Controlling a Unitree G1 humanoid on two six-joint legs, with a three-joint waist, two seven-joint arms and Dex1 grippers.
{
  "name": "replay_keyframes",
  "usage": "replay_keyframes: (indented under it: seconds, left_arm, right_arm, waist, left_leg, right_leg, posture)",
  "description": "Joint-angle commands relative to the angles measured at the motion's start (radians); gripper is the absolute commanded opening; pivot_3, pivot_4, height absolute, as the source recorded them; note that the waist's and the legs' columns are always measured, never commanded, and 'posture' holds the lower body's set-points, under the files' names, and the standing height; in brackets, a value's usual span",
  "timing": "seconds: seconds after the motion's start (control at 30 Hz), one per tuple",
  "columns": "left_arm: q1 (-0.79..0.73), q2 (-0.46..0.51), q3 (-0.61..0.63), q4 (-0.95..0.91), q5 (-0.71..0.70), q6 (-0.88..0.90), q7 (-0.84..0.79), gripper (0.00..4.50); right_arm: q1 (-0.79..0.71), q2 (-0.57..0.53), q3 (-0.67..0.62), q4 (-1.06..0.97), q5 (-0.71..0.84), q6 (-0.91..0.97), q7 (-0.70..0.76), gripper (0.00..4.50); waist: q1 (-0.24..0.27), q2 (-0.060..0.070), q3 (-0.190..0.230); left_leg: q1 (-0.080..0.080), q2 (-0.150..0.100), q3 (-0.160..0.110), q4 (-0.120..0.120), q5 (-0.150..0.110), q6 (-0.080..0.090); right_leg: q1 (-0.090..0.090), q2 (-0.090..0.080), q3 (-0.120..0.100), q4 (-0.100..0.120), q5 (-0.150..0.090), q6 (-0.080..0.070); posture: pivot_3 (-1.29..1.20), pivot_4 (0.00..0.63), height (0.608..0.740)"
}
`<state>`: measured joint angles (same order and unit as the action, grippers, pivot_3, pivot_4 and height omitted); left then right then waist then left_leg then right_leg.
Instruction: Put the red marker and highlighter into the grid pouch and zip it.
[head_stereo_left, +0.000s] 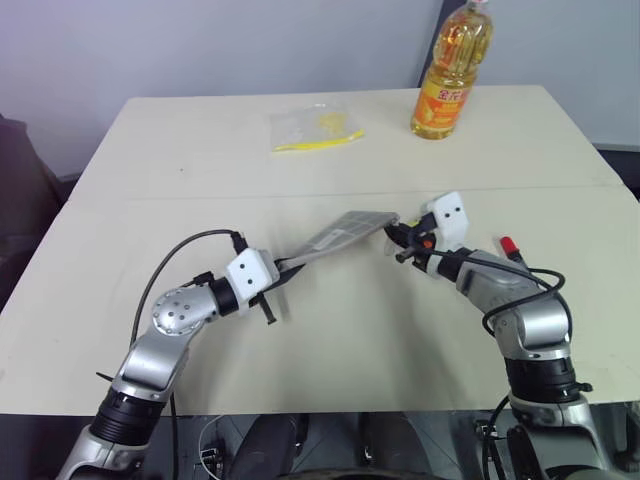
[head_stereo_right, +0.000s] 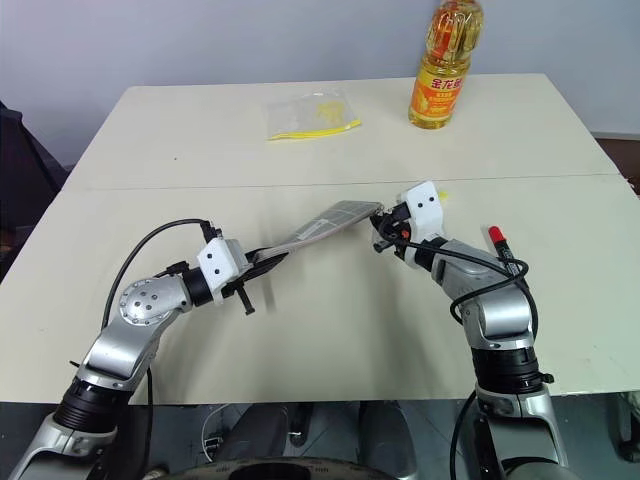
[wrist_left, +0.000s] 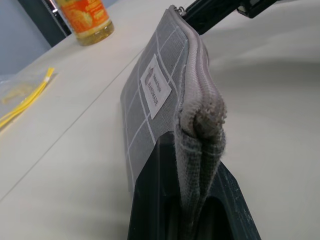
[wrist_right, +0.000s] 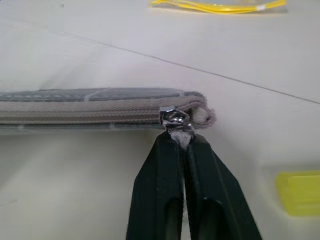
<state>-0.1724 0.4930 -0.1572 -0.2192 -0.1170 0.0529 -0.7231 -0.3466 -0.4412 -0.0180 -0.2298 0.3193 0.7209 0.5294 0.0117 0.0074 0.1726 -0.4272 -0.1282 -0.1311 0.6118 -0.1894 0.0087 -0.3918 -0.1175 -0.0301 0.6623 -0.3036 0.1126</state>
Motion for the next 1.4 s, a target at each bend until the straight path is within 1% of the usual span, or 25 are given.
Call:
replay_keyframes:
  seconds: [0.03, 0.2, 0.43, 0.57, 0.8, 1.07, 1.23, 1.33, 1.4]
  left_arm:
    - [-0.011, -0.01, 0.01, -0.031, -0.002, 0.015, 0.016, 0.0]
    - [-0.022, -0.037, -0.033, -0.015, 0.027, 0.022, 0.023, 0.0]
    - [-0.04, -0.069, -0.1, -0.004, 0.067, 0.037, 0.011, 0.0]
    - [-0.077, -0.104, -0.142, 0.039, 0.109, 0.04, 0.018, 0.0]
    - [-0.15, -0.157, -0.176, 0.113, 0.167, 0.038, 0.049, 0.0]
    - [-0.194, -0.23, -0.189, 0.164, 0.212, 0.056, 0.105, 0.0]
    - [-0.183, -0.24, -0.189, 0.141, 0.208, 0.065, 0.102, 0.0]
    - [-0.166, -0.228, -0.177, 0.118, 0.203, 0.073, 0.099, 0.0]
    - [-0.158, -0.218, -0.166, 0.107, 0.204, 0.08, 0.103, 0.0]
  right_arm:
    - [0.02, -0.073, 0.073, -0.117, -0.012, -0.011, 0.075, 0.03]
    - [0.021, -0.157, 0.218, -0.211, -0.075, -0.027, 0.126, 0.03]
    - [-0.046, -0.184, 0.34, -0.279, -0.156, 0.011, 0.14, 0.03]
    - [-0.093, -0.226, 0.415, -0.349, -0.185, 0.031, 0.198, 0.03]
    - [-0.139, -0.26, 0.453, -0.386, -0.204, 0.065, 0.245, 0.03]
    - [-0.17, -0.244, 0.454, -0.387, -0.215, 0.09, 0.253, 0.03]
    - [-0.17, -0.226, 0.442, -0.377, -0.222, 0.106, 0.24, 0.03]
    - [-0.157, -0.236, 0.406, -0.371, -0.212, 0.124, 0.24, 1.0]
    - [-0.142, -0.251, 0.369, -0.373, -0.196, 0.129, 0.249, 1.98]
  waist:
    - [0.0, 0.0, 0.0]
    - [-0.001, 0.0, 0.0]
    - [0.001, -0.001, 0.0]
    - [0.003, -0.001, 0.001]
    - [0.002, -0.004, 0.002]
    - [0.001, -0.005, 0.003]
    - [0.001, -0.005, 0.003]
    - [0.001, -0.005, 0.003]
    - [0.001, -0.005, 0.003]
  left_leg:
    - [0.0, 0.0, 0.0, 0.0, 0.0, 0.0]
    - [0.0, 0.0, 0.0, 0.0, 0.0, 0.0]
    - [0.0, 0.0, 0.0, 0.001, 0.0, 0.0]
    - [0.0, 0.0, 0.0, 0.001, 0.0, 0.0]
    - [0.0, 0.0, 0.0, 0.001, 0.0, 0.0]
    - [-0.001, 0.0, 0.0, 0.001, 0.0, 0.0]
    - [-0.001, 0.0, 0.0, 0.0, 0.0, 0.0]
    - [-0.001, 0.0, 0.0, 0.001, 0.0, 0.0]
    - [-0.001, 0.0, 0.0, 0.001, 0.0, 0.0]
  right_leg:
    - [0.0, 0.0, 0.0, 0.0, 0.0, 0.0]
    - [0.0, 0.0, 0.0, 0.0, 0.0, 0.0]
    - [0.0, 0.0, 0.0, -0.001, 0.0, 0.0]
    - [0.0, 0.0, 0.0, -0.001, 0.0, 0.0]
    - [0.0, 0.0, -0.001, -0.001, 0.0, 0.0]
    - [0.002, 0.0, -0.001, -0.001, 0.0, 0.001]
    - [0.002, 0.0, -0.001, -0.001, 0.0, 0.001]
    - [0.002, 0.0, -0.001, -0.001, 0.0, 0.001]
    - [0.002, 0.0, -0.001, -0.001, 0.0, 0.001]
  posture:
    - [0.0, 0.15, 0.74]
    - [0.0, 0.15, 0.74]
    - [0.0, 0.15, 0.74]
    - [0.0, 0.15, 0.74]
    - [0.0, 0.15, 0.74]
    - [0.0, 0.15, 0.74]
    - [0.0, 0.15, 0.74]
    - [0.0, 0.15, 0.74]
    - [0.0, 0.15, 0.74]
